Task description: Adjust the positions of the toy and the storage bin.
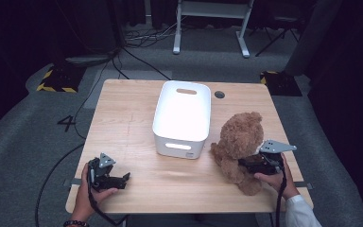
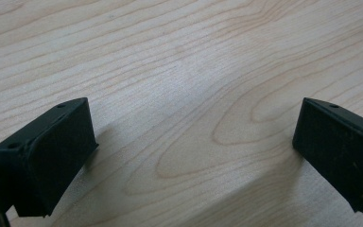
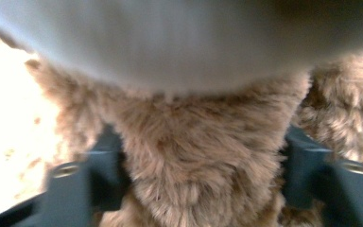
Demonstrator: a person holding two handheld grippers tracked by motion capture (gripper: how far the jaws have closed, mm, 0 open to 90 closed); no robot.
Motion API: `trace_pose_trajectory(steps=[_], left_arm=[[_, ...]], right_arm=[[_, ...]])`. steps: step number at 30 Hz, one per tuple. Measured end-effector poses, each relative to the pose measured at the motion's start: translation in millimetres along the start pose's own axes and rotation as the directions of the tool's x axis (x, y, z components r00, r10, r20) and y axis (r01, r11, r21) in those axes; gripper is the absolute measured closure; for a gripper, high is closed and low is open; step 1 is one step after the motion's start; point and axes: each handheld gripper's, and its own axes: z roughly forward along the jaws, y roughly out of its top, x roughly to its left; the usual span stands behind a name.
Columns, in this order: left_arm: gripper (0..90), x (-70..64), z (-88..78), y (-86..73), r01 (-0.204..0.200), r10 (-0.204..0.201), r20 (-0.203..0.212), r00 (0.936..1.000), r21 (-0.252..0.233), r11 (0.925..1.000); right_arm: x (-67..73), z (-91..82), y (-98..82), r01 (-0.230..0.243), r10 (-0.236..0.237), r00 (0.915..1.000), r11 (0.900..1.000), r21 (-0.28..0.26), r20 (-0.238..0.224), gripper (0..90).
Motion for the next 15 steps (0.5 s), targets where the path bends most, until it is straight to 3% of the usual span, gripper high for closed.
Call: trace_pose_trajectory(steps=[7,15], left_arm=[[0.1,0.0,0.2,0.3,-0.002,0.002,0.000,1.0000,0.000,1.0000],[0.5,-0.1,0.2,0.5,-0.006,0.006,-0.001,1.0000,-0.001,1.0000]], right_arm=[[-1.9,-1.7,-2.2,-0.004,0.004,1.0000,0.999,-0.035,-0.005,58.0],[-0.1,-8.4,-9.8,0.022,-0.023,0.9997,0.994,-0.105,-0.011,67.2]])
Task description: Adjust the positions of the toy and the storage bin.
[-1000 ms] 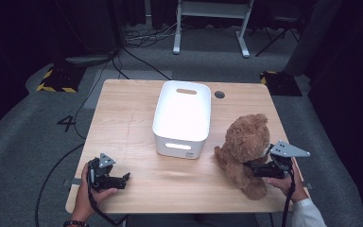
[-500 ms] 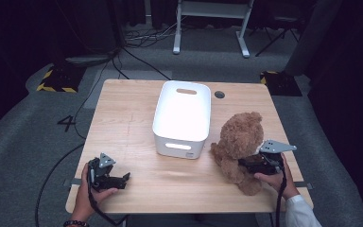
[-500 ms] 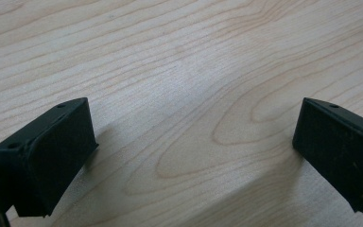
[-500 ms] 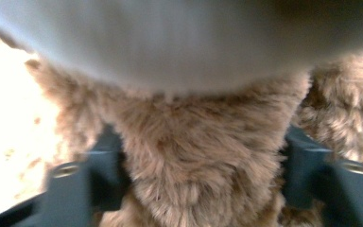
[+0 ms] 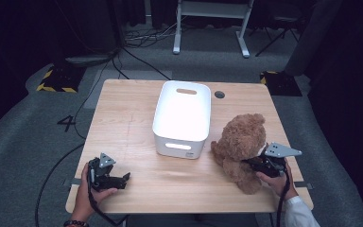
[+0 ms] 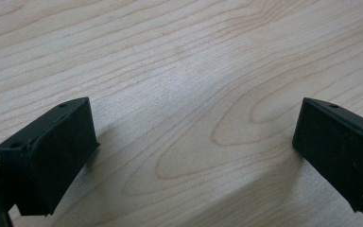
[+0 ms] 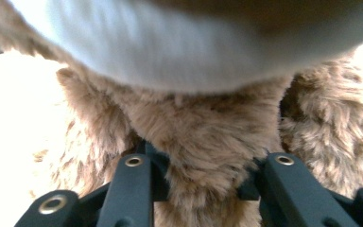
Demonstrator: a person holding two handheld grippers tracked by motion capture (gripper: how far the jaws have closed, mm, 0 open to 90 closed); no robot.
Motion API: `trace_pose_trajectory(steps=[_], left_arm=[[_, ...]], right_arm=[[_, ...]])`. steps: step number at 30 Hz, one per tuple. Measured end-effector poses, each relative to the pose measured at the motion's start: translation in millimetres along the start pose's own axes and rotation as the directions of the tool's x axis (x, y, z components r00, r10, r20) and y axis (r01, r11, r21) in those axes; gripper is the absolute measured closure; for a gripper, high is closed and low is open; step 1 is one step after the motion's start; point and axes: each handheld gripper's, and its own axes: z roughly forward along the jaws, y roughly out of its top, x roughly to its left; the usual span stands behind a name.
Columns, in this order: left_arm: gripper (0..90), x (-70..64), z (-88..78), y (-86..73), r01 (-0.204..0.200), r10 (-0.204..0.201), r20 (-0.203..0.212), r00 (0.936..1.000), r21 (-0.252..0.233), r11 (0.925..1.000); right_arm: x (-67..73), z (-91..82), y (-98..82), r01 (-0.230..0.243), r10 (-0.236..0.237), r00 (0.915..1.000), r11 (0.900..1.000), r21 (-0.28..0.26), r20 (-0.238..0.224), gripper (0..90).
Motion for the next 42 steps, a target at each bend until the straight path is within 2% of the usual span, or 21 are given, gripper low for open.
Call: trace_pose_trajectory(steps=[5,8,10,14,16,17,19,22,24,28,30,33,38,41,42], left_arm=[[3.3,-0.7,-0.1,0.6,0.009,-0.009,0.001,1.0000,-0.013,0.9999],[16.3,-3.1,-1.0,2.5,-0.012,0.012,0.014,0.9998,-0.031,0.9995],[15.8,-4.6,-0.3,6.4,-0.015,0.015,-0.002,0.9999,-0.021,0.9997],[17.7,-9.9,-4.3,16.3,-0.026,0.028,0.040,0.9988,-0.059,0.9979],[18.9,-15.0,-8.3,25.6,-0.044,0.046,0.025,0.9986,-0.082,0.9957],[19.1,-16.8,-10.9,30.2,-0.044,0.048,0.035,0.9982,-0.095,0.9945],[19.9,-19.8,-15.2,38.7,-0.039,0.044,0.033,0.9985,-0.133,0.9903],[21.0,-24.7,-22.4,54.1,-0.018,0.030,0.057,0.9979,-0.195,0.9807],[21.3,-29.2,-27.3,64.0,-0.005,0.022,0.069,0.9973,-0.235,0.9721],[21.1,-36.9,-37.1,81.2,0.014,0.016,0.094,0.9954,-0.311,0.9504],[20.6,-38.9,-41.9,90.0,0.032,0.014,0.128,0.9917,-0.352,0.9356],[20.4,-41.8,-44.5,102.4,0.034,0.025,0.145,0.9891,-0.388,0.9211],[19.6,-48.4,-35.2,121.7,0.021,0.039,0.143,0.9889,-0.393,0.9191],[18.8,-49.8,-27.9,132.6,0.048,0.026,0.179,0.9835,-0.395,0.9174],[18.8,-50.4,-26.4,135.0,0.042,0.031,0.177,0.9837,-0.396,0.9171]], right_arm=[[1.6,-3.4,-1.9,0.008,-0.008,1.0000,1.000,-0.027,0.003,68.6],[1.6,-5.8,-2.3,0.008,-0.008,0.9999,0.999,-0.042,0.012,68.9],[0.8,-8.5,-2.5,0.006,-0.005,0.9999,0.999,-0.050,0.014,69.1],[-1.0,-12.3,-3.9,0.005,-0.005,0.9999,0.998,-0.058,0.013,69.3],[-2.3,-14.0,-4.9,0.007,-0.006,0.9999,0.998,-0.061,0.012,69.3],[-2.9,-14.9,-5.3,0.005,-0.005,0.9999,0.998,-0.060,0.012,69.3],[-4.3,-16.1,-6.4,0.002,-0.001,1.0000,0.998,-0.061,0.008,69.3],[-5.8,-17.5,-8.1,0.001,-0.001,1.0000,0.998,-0.062,0.005,69.0],[-6.3,-18.3,-8.9,0.004,-0.003,1.0000,0.998,-0.058,0.003,68.8],[-7.6,-20.7,-11.4,-0.001,0.000,1.0000,0.998,-0.059,-0.003,68.6],[-7.7,-21.8,-12.4,0.000,-0.001,1.0000,0.998,-0.059,-0.003,68.5],[-8.1,-23.6,-13.3,0.000,0.000,1.0000,0.998,-0.059,-0.003,68.5],[-8.6,-24.9,-14.0,0.003,-0.004,1.0000,0.998,-0.058,-0.006,68.5],[-9.0,-26.2,-14.1,0.009,-0.009,0.9999,0.999,-0.053,-0.013,68.6],[-9.2,-26.6,-14.4,0.006,-0.006,0.9999,0.999,-0.053,-0.013,68.5]])
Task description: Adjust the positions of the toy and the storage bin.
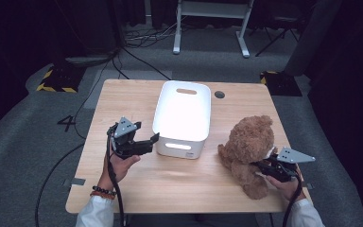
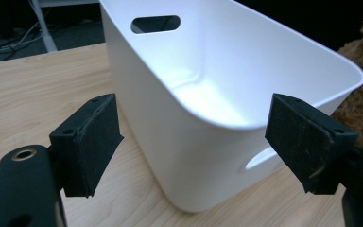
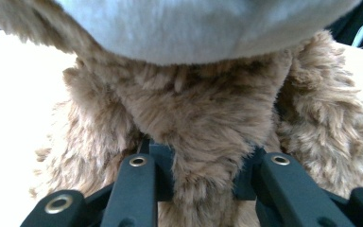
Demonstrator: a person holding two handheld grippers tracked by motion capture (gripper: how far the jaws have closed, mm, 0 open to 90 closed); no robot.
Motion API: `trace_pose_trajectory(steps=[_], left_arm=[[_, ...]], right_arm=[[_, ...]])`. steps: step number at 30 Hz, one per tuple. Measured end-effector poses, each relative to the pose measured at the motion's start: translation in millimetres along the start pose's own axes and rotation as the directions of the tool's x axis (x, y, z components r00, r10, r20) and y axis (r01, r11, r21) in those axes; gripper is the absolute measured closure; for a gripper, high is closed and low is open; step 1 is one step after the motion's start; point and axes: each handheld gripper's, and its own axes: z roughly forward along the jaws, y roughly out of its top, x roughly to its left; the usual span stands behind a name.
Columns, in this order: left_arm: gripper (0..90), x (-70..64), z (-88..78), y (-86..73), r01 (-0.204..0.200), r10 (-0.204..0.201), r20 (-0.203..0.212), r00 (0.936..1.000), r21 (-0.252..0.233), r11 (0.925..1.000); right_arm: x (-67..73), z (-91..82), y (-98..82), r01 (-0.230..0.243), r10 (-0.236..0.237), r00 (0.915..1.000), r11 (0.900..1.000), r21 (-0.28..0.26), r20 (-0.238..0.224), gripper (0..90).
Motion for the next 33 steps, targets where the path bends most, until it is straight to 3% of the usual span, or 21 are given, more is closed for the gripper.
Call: trace_pose_trajectory(steps=[2,5,9,14,17,21,25,33], left_arm=[[18.8,-0.7,6.2,4.1,-0.011,0.012,-0.017,0.9998,0.008,0.9999],[18.9,0.8,17.1,8.6,-0.006,0.006,-0.011,0.9999,0.026,0.9996],[17.9,7.2,31.8,10.4,0.039,-0.042,0.068,0.9968,0.045,0.9982],[18.5,7.9,47.0,13.7,0.055,-0.063,0.093,0.9937,0.090,0.9944],[17.6,3.8,53.7,15.2,0.069,-0.075,0.051,0.9959,0.120,0.9904],[20.9,0.1,59.1,15.2,0.061,-0.067,0.039,0.9970,0.134,0.9892],[23.7,-8.5,64.9,14.0,0.047,-0.056,0.058,0.9967,0.147,0.9880],[26.0,-27.5,70.9,14.8,0.027,-0.036,0.059,0.9976,0.151,0.9882]], right_arm=[[-0.4,-0.6,-0.6,-0.004,0.004,1.0000,1.000,-0.001,-0.005,68.4],[-0.9,-1.5,-0.8,-0.002,0.002,1.0000,1.000,-0.001,-0.003,68.0],[-1.3,-3.1,-1.5,-0.005,0.005,1.0000,1.000,0.001,-0.002,67.5],[-1.5,-7.1,-3.4,-0.006,0.006,1.0000,1.000,-0.001,-0.001,67.2],[-2.5,-9.5,-4.9,-0.013,0.013,0.9999,1.000,-0.004,0.000,67.2],[-4.3,-12.4,-6.2,-0.014,0.014,0.9999,1.000,-0.006,0.001,67.3],[-5.9,-13.7,-6.8,-0.019,0.019,0.9998,1.000,-0.008,0.001,67.0],[-6.8,-14.3,-7.5,-0.018,0.018,0.9998,1.000,-0.008,-0.002,66.4]])
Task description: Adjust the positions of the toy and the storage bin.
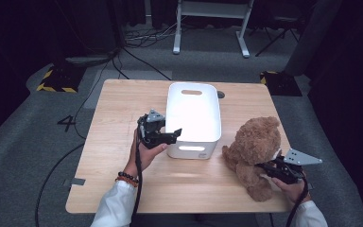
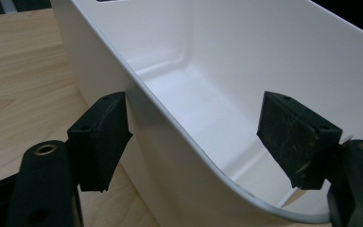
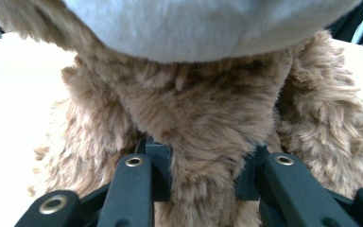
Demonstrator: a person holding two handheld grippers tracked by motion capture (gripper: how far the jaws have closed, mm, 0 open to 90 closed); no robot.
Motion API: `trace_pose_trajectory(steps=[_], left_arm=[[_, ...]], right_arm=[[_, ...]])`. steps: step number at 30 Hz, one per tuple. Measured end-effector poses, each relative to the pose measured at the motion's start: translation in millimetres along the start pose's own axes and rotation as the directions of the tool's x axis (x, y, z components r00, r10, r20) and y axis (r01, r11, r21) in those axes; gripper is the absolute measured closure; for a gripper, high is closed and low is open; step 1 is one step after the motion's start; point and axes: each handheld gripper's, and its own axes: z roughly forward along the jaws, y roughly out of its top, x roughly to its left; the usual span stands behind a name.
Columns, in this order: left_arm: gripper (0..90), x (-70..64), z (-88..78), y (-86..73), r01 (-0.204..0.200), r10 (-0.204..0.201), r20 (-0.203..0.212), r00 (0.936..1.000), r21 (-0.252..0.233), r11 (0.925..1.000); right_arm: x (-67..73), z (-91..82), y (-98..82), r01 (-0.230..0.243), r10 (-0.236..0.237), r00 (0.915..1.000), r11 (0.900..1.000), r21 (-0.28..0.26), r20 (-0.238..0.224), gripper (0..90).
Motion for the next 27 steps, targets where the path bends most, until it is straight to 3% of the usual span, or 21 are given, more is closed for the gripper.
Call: trace_pose_trajectory(steps=[11,15,22,27], left_arm=[[25.9,-18.8,3.2,-4.4,-0.029,0.029,0.055,0.9980,-0.013,0.9995],[20.6,-23.6,0.2,-4.6,-0.068,0.070,0.070,0.9951,-0.028,0.9973],[17.7,-26.2,-24.8,-5.0,-0.143,0.150,0.072,0.9860,-0.102,0.9845],[15.9,-24.1,-40.3,-14.9,-0.194,0.201,0.061,0.9777,-0.105,0.9755]], right_arm=[[-0.8,-1.7,-0.2,0.004,-0.004,1.0000,1.000,0.003,-0.002,66.5],[-0.8,-2.3,-0.2,0.011,-0.011,0.9999,1.000,0.002,-0.002,66.9],[-1.4,-2.5,-0.3,0.004,-0.004,1.0000,1.000,0.003,-0.003,67.0],[-1.5,-2.7,-0.4,0.002,-0.002,1.0000,1.000,0.001,0.001,66.9]])
